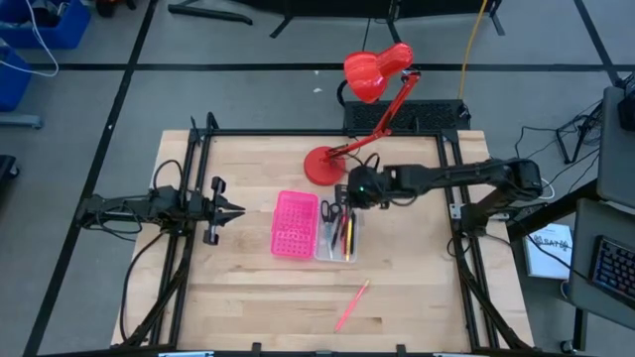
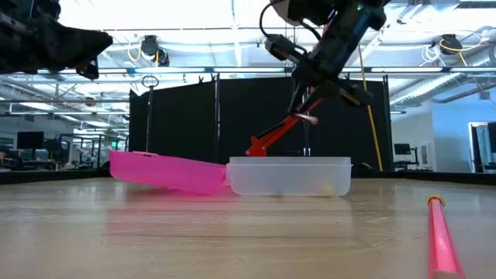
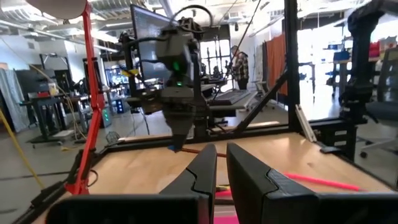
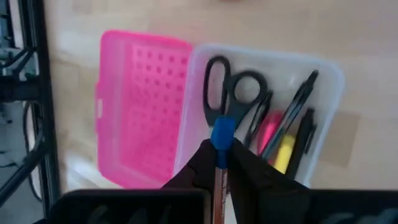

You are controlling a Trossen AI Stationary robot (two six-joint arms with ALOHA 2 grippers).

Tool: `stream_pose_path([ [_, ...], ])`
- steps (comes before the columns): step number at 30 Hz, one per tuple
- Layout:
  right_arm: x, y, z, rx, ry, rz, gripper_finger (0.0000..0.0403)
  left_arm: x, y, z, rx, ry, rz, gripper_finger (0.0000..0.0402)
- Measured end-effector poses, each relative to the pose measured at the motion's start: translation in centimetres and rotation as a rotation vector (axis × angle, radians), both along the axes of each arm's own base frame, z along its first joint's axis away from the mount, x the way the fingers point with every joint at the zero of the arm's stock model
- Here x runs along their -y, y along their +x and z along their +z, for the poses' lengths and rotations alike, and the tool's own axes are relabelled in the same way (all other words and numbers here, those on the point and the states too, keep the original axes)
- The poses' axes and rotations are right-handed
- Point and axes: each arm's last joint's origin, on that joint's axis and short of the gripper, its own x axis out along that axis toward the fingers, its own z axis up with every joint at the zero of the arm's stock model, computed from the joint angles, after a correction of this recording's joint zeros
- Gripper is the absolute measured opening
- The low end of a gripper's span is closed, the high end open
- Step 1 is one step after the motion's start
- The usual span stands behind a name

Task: Pick & place school supplies into a supply box
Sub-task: Put the brown pencil into the pink supply box

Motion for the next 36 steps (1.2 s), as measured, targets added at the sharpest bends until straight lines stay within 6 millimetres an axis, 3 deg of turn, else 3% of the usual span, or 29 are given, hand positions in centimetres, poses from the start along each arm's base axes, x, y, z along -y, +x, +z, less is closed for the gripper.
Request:
stream_pose_path([
  [5,1.5,-0.3,-0.1,-0.017,-0.016,-0.023,0.0015,0.0,0.0,-0.2,-0.012,0.055,0.009,0.0047],
  [10,1.5,-0.2,-0.2,-0.023,-0.020,-0.028,0.0015,0.0,0.0,-0.2,-0.011,0.069,0.012,0.0047],
  [22,0.7,1.9,-4.0,-0.100,-0.085,-0.008,0.0015,0.0,0.0,-0.2,-0.014,0.041,0.007,0.0047],
  [36,1.0,2.1,-6.2,-0.185,-0.010,0.007,0.0015,0.0,0.1,-0.4,-0.036,0.016,0.001,0.0047],
])
